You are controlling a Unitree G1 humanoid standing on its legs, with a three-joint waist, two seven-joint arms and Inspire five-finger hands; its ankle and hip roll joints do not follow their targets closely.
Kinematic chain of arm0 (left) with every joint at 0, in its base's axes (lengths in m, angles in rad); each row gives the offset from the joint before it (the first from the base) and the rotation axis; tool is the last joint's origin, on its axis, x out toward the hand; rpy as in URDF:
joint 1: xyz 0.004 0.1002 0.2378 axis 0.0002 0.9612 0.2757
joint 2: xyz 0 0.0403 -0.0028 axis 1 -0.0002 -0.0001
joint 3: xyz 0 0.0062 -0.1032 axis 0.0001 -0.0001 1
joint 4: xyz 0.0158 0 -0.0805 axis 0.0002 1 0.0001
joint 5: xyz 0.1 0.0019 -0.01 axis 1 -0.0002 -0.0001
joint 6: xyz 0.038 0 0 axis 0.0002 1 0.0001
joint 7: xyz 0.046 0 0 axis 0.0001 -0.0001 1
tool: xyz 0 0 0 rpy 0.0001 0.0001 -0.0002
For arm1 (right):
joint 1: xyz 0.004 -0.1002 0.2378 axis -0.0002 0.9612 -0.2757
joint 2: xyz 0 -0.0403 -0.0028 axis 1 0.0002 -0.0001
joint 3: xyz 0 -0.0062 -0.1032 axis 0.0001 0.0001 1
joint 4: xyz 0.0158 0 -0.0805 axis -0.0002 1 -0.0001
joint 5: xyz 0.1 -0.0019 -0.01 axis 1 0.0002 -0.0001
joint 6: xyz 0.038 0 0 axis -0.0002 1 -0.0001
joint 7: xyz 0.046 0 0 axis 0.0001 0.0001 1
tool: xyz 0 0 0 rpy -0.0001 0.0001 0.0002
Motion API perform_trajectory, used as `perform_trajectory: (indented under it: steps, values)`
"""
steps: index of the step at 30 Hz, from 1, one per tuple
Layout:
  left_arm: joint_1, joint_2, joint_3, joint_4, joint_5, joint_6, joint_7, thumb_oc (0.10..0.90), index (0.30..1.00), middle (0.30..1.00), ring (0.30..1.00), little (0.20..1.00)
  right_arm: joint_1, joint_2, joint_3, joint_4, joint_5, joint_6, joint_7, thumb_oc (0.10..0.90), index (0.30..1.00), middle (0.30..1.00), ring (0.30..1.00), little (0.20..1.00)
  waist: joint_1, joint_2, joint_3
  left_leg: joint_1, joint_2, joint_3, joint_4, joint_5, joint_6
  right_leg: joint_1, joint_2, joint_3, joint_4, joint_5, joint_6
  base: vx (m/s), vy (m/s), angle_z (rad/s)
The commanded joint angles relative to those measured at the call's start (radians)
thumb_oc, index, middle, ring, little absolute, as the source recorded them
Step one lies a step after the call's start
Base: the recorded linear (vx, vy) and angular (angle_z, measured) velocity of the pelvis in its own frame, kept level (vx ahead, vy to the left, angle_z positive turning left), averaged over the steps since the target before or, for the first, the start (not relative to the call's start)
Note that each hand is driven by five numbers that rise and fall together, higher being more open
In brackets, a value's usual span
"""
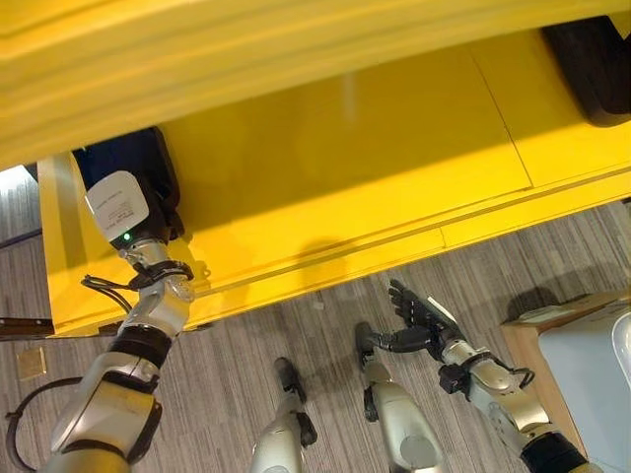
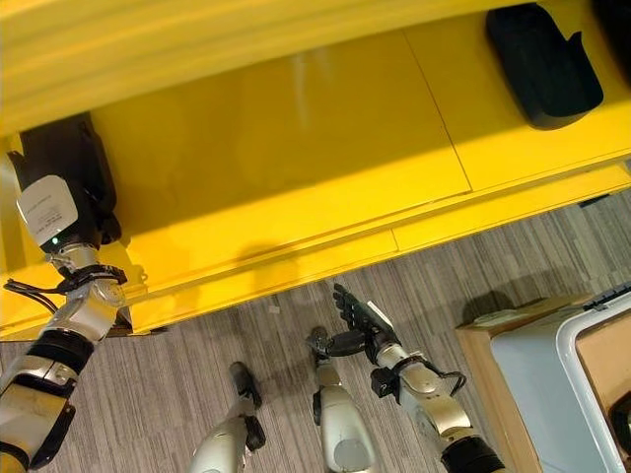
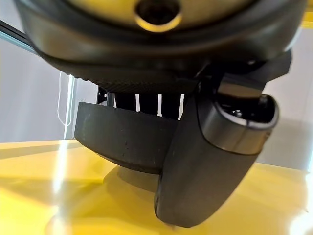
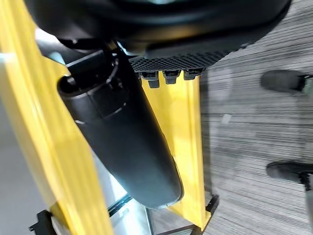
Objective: Move parts from the plastic box to the shelf.
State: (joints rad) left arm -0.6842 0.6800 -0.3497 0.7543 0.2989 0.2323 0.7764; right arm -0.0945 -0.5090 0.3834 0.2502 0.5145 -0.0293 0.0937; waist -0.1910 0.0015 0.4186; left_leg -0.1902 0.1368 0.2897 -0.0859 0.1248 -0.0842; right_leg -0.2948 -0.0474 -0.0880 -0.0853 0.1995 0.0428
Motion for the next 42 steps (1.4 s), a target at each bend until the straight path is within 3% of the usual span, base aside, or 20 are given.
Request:
perform_trajectory:
  steps: [1, 8, 9, 20, 31, 42]
  values:
    - [-0.031, 0.007, 0.012, 0.125, -0.003, 0.01, -0.036, 0.4, 0.3, 0.3, 0.3, 0.3, -0.03, 0.013, 0.013, -0.066, 0.031, -0.107, 0.004, 0.9, 1.0, 1.0, 1.0, 1.0, -0.023, 0.003, -0.036, 0.015, 0.023, -0.04, 0.067, -0.028, -0.019, 0.028, -0.006, 0.021, 0.177, -0.19, 0.041, 0.01, 0.038, -0.04]
    - [0.011, 0.007, 0.031, 0.132, 0.02, -0.002, -0.045, 0.4, 0.3, 0.3, 0.3, 0.3, -0.026, 0.012, 0.01, -0.076, 0.028, -0.099, 0.0, 0.9, 1.0, 1.0, 1.0, 1.0, -0.015, 0.005, -0.034, 0.027, 0.021, -0.04, 0.068, -0.027, -0.02, 0.046, -0.015, 0.014, 0.176, -0.192, 0.043, 0.01, 0.011, -0.01]
    - [0.021, 0.005, 0.035, 0.125, 0.027, -0.008, -0.029, 0.9, 1.0, 1.0, 1.0, 1.0, -0.024, 0.012, 0.01, -0.075, 0.025, -0.098, 0.005, 0.9, 1.0, 1.0, 1.0, 1.0, -0.012, 0.003, -0.032, 0.029, 0.021, -0.041, 0.069, -0.027, -0.02, 0.05, -0.016, 0.012, 0.176, -0.192, 0.043, 0.0, 0.0, 0.0]
    - [0.035, -0.006, 0.035, 0.118, -0.011, -0.035, -0.087, 0.9, 1.0, 1.0, 1.0, 1.0, -0.023, 0.017, 0.01, -0.073, 0.024, -0.097, -0.002, 0.9, 1.0, 1.0, 1.0, 1.0, -0.01, -0.001, -0.031, 0.042, 0.02, -0.042, 0.068, -0.026, -0.019, 0.066, -0.014, 0.014, 0.169, -0.187, 0.046, 0.0, 0.0, 0.01]
    - [0.047, 0.008, 0.056, 0.082, 0.057, -0.049, 0.1, 0.9, 1.0, 1.0, 1.0, 1.0, -0.005, 0.014, 0.013, -0.073, 0.031, -0.106, 0.001, 0.9, 1.0, 1.0, 1.0, 1.0, -0.005, -0.005, -0.035, 0.052, 0.024, -0.043, 0.072, -0.024, -0.021, 0.081, -0.017, 0.009, 0.171, -0.188, 0.045, 0.0, 0.0, 0.0]
    - [0.043, 0.032, 0.046, 0.038, 0.098, -0.047, 0.149, 0.9, 1.0, 1.0, 1.0, 1.0, 0.002, 0.026, 0.028, -0.058, 0.033, -0.131, -0.011, 0.9, 1.0, 1.0, 1.0, 1.0, 0.002, -0.012, -0.036, 0.059, 0.027, -0.047, 0.071, -0.026, -0.02, 0.092, -0.015, 0.006, 0.164, -0.185, 0.046, 0.0, -0.013, 0.01]
